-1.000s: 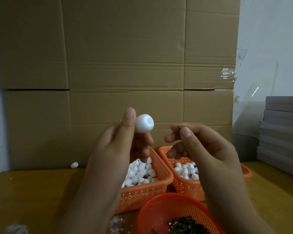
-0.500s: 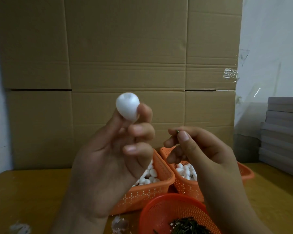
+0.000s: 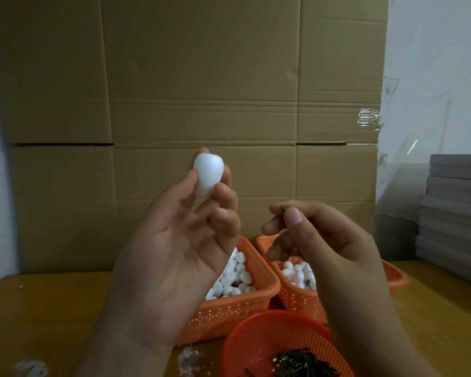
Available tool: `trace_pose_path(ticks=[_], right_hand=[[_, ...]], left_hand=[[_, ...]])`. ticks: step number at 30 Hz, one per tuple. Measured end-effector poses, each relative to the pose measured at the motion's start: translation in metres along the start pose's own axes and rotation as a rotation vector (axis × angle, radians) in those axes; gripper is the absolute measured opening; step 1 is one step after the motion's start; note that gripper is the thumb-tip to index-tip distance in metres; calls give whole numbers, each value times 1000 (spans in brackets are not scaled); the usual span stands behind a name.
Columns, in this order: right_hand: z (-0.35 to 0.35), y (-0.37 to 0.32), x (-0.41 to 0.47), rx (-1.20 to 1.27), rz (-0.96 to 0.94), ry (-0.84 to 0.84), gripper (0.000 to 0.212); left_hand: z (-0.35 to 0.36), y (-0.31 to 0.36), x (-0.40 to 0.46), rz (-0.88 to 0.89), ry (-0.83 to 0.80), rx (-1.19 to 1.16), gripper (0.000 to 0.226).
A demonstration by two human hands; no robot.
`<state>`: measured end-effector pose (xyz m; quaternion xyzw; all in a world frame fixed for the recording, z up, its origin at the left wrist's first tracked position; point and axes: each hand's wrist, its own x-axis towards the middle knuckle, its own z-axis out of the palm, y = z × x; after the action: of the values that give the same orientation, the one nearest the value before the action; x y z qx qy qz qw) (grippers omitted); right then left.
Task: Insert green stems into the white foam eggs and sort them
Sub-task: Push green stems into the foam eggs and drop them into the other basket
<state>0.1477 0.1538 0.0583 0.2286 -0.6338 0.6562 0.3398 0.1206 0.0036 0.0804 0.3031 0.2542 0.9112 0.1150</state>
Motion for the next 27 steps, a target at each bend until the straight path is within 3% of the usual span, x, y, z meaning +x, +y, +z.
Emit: trace_pose_path(ticks=[2,13,18,27], right_hand=[[-1,0,0,-3,-7,-1,20],[-1,1,0,4,-18,-11,19],[-1,2,-1,14,-6,-23,20],[-1,5,0,22,-39,-39,20]], left_hand=[[-2,0,-1,-32,30,-127,19],[-1,-3,1,-37,197,-27,38],[-1,-4,2,-37,200,26,23],[4,-6,3,-24,243,148,33]])
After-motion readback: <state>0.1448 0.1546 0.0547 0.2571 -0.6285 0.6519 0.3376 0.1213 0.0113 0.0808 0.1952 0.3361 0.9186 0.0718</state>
